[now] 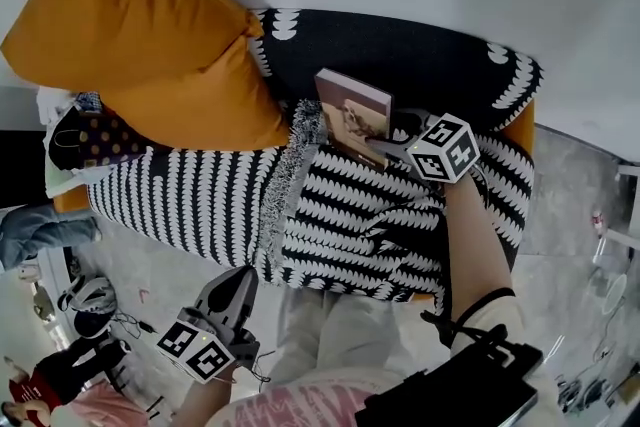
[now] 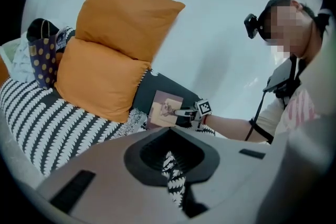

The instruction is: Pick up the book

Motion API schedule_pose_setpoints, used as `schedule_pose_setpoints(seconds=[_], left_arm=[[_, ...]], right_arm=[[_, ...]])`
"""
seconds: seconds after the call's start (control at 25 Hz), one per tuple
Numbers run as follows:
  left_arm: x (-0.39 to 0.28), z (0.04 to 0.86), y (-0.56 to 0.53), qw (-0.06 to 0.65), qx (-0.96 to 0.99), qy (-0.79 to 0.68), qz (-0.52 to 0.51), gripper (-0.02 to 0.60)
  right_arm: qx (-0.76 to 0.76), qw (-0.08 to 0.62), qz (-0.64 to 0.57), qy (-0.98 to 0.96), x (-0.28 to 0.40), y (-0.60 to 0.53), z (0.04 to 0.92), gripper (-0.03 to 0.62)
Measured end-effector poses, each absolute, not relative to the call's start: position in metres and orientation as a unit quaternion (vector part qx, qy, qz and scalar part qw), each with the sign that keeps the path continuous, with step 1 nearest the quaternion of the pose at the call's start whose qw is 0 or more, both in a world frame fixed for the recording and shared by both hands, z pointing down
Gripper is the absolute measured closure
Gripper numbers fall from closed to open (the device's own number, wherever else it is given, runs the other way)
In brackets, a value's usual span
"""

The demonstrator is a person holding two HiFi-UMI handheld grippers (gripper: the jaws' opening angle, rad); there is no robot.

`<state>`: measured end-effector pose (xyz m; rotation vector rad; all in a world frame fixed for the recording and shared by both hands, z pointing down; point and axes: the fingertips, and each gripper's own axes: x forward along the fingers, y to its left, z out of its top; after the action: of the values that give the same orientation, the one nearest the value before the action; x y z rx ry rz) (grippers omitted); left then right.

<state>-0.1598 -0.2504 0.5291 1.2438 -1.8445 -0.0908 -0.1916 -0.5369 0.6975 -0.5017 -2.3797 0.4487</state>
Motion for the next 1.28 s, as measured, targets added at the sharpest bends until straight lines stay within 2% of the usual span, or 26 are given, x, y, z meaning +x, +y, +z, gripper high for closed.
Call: schedule_pose_setpoints(seconds=[0.2,0.32,0.56,0.84,1.28], left_arm=[[-0.155,0.53,-0.243,0.444,0.493,-0.747,-0.044,0.575],[-0.156,0.531,-0.237,0.441,0.487,-0.752,-0.046,0.575],[-0.162,0.529,-0.225,0.433,0.484,-0.758,-0.054,0.575],[-0.171,0.518,-0.235,0.413,0.514,-0.747,-0.085,0.575],[-0.193,0.465,-0.214,0.334,0.579,-0.739,-0.086,0.575]], right_arm=[[-0.159,0.348,0.171,-0.908,-0.208,-0.526,0.714,0.327],[-0.13,0.35,0.177,-0.911,-0.215,-0.53,0.72,0.425],[-0.107,0.35,0.203,-0.908,-0.216,-0.53,0.714,0.434],[-0.054,0.316,0.25,-0.913,-0.197,-0.534,0.682,0.436],[0.032,0.196,0.317,-0.928,-0.15,-0.521,0.572,0.437]])
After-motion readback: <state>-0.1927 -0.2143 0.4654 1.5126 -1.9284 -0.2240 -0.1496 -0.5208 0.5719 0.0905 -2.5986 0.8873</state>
